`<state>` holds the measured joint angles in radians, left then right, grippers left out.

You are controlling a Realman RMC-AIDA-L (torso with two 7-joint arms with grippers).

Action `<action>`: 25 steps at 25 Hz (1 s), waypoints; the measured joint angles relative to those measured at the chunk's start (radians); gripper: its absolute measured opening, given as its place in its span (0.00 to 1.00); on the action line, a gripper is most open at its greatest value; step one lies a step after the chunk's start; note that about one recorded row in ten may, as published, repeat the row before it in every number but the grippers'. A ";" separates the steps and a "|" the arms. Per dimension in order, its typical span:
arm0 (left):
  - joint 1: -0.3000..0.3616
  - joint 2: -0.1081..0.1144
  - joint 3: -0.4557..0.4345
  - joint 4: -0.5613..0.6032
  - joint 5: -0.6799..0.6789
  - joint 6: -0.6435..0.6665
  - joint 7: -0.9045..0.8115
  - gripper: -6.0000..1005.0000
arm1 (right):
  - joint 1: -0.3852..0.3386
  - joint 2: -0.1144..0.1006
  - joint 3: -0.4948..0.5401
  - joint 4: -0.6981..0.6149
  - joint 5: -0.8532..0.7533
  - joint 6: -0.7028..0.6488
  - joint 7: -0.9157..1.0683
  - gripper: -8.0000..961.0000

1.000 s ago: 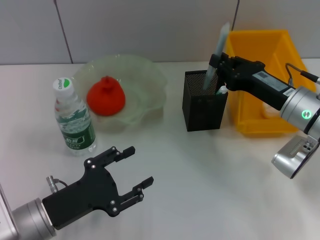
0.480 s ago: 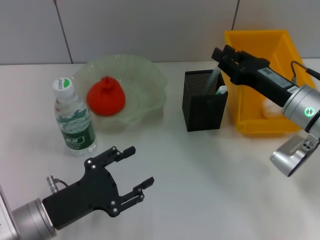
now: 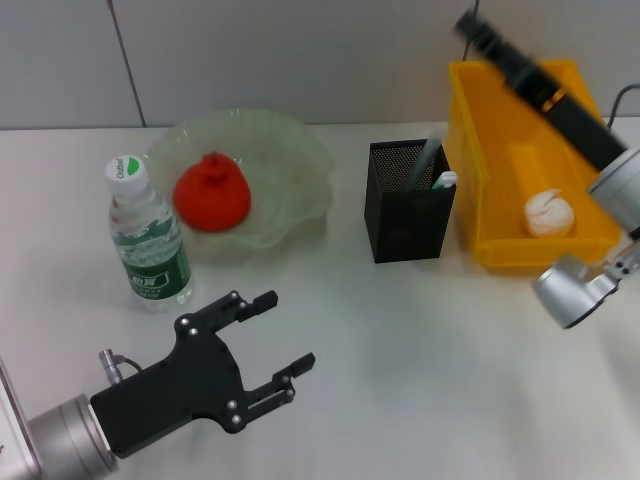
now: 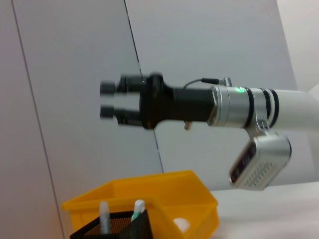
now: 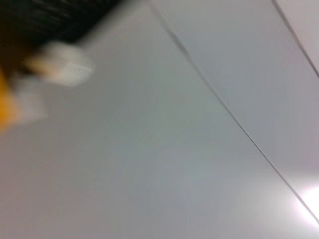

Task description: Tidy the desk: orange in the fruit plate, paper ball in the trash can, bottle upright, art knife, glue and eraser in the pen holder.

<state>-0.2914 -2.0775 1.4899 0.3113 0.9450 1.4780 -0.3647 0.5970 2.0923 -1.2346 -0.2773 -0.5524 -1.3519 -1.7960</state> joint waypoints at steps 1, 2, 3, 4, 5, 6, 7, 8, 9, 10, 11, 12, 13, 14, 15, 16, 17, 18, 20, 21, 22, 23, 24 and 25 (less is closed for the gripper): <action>0.000 0.000 0.000 0.000 0.000 0.000 0.000 0.69 | 0.000 0.000 0.000 0.000 0.000 0.000 0.000 0.56; 0.000 -0.001 0.002 0.000 0.000 0.006 0.000 0.69 | -0.001 0.000 0.000 0.004 0.027 -0.041 0.047 0.57; 0.000 -0.002 0.004 0.000 0.000 0.015 -0.001 0.69 | 0.000 0.000 0.000 0.009 0.068 -0.098 0.108 0.57; 0.000 -0.002 0.005 -0.001 0.000 0.024 -0.001 0.69 | 0.000 0.000 0.000 0.014 0.110 -0.152 0.180 0.57; -0.002 -0.002 0.005 -0.003 0.000 0.041 -0.003 0.69 | 0.003 0.000 0.000 0.018 0.189 -0.241 0.336 0.57; -0.002 -0.002 0.005 -0.003 0.000 0.041 -0.003 0.69 | 0.003 0.000 0.000 0.018 0.189 -0.241 0.336 0.57; -0.005 -0.002 0.006 -0.006 -0.003 0.054 -0.007 0.69 | 0.004 0.000 0.000 0.019 0.235 -0.280 0.439 0.57; -0.007 -0.002 0.006 -0.009 -0.005 0.063 -0.010 0.69 | 0.004 0.000 0.000 0.019 0.281 -0.316 0.550 0.57; -0.011 -0.002 0.007 -0.016 -0.012 0.079 -0.019 0.69 | 0.003 0.000 0.000 0.019 0.322 -0.341 0.653 0.57; -0.015 -0.003 0.009 -0.024 -0.019 0.093 -0.027 0.69 | -0.001 0.000 0.000 0.019 0.397 -0.384 0.894 0.58; -0.015 -0.003 0.009 -0.024 -0.019 0.093 -0.027 0.69 | -0.001 0.000 0.000 0.019 0.397 -0.384 0.894 0.59; -0.016 -0.003 0.009 -0.025 -0.020 0.094 -0.027 0.69 | -0.003 0.000 0.000 0.020 0.418 -0.394 1.033 0.60; -0.017 -0.003 0.010 -0.027 -0.022 0.094 -0.028 0.69 | -0.006 0.000 0.000 0.021 0.432 -0.399 1.130 0.61; -0.017 -0.003 0.010 -0.031 -0.022 0.093 -0.029 0.69 | -0.010 0.000 0.000 0.021 0.438 -0.401 1.299 0.62; -0.017 -0.003 0.008 -0.033 -0.023 0.092 -0.031 0.69 | -0.015 -0.002 0.000 0.020 0.439 -0.400 1.455 0.62; -0.019 -0.002 0.006 -0.037 -0.025 0.090 -0.037 0.69 | -0.019 -0.005 0.000 0.018 0.438 -0.395 1.622 0.63; -0.021 -0.002 0.004 -0.039 -0.025 0.089 -0.044 0.69 | -0.021 -0.010 0.000 0.015 0.432 -0.387 1.755 0.64; -0.024 -0.002 0.004 -0.041 -0.025 0.087 -0.057 0.69 | -0.021 -0.014 0.000 0.011 0.421 -0.377 1.907 0.65; -0.031 0.001 0.004 -0.043 -0.026 0.083 -0.081 0.69 | -0.021 -0.021 0.000 -0.019 0.343 -0.340 2.216 0.67; -0.031 0.001 0.004 -0.043 -0.026 0.083 -0.081 0.69 | -0.021 -0.021 0.000 -0.019 0.343 -0.340 2.216 0.67; -0.034 0.002 0.004 -0.046 -0.026 0.082 -0.083 0.69 | -0.026 -0.021 0.000 -0.039 0.310 -0.320 2.304 0.68; -0.038 0.002 0.003 -0.049 -0.026 0.079 -0.087 0.69 | -0.033 -0.020 0.000 -0.058 0.274 -0.300 2.387 0.69; -0.043 0.003 0.003 -0.051 -0.026 0.075 -0.092 0.69 | -0.039 -0.018 0.000 -0.075 0.231 -0.281 2.468 0.70; -0.048 0.004 0.003 -0.053 -0.026 0.070 -0.105 0.69 | -0.047 -0.016 0.000 -0.091 0.134 -0.266 2.608 0.71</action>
<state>-0.3393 -2.0738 1.4934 0.2585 0.9192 1.5476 -0.4696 0.5498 2.0758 -1.2347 -0.3685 -0.4183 -1.6176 0.8120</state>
